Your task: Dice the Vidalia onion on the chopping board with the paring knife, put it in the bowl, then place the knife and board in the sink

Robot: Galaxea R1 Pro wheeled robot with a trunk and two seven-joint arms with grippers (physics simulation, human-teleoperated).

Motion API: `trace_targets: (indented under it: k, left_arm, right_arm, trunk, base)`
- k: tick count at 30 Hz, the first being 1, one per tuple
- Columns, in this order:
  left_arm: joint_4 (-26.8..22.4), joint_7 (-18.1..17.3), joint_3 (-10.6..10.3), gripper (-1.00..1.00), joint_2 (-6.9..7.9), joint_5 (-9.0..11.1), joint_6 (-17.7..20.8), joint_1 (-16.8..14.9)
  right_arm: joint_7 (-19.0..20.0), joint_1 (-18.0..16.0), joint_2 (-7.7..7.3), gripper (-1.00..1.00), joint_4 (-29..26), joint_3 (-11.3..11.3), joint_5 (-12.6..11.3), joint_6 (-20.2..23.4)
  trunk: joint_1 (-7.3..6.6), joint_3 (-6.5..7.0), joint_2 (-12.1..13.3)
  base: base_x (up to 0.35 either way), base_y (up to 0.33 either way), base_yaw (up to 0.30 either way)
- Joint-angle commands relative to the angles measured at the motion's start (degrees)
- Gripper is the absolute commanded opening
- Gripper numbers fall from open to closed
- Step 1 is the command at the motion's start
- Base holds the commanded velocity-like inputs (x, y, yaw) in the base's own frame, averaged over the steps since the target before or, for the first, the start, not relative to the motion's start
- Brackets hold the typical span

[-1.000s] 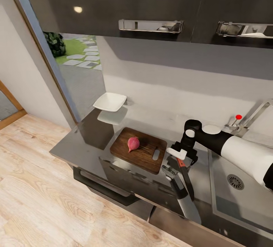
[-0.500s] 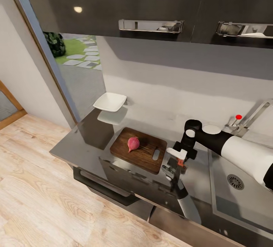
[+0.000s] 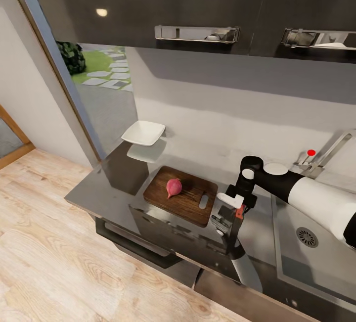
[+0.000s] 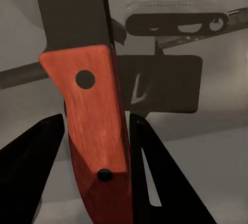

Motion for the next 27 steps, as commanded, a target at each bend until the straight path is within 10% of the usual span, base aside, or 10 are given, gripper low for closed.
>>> trace_targets:
  k: [1, 27]
  left_arm:
    - [0.2, 0.0, -0.5, 1.00, -0.03, 0.3, -0.3, -0.1]
    - [0.2, -0.1, -0.5, 1.00, -0.11, 0.3, -0.4, -0.1]
  right_arm:
    - [-0.1, -0.1, -0.05, -1.00, -0.1, 0.2, 0.1, -0.2]
    - [2.9, -0.1, 0.03, -1.00, -0.9, -0.2, 0.3, -0.1]
  trunk:
    - [0.03, -0.10, -0.1]
    - [0.03, -0.10, -0.1]
  base:
    - [0.000, 0.000, 0.000]
    - [0.000, 0.000, 0.000]
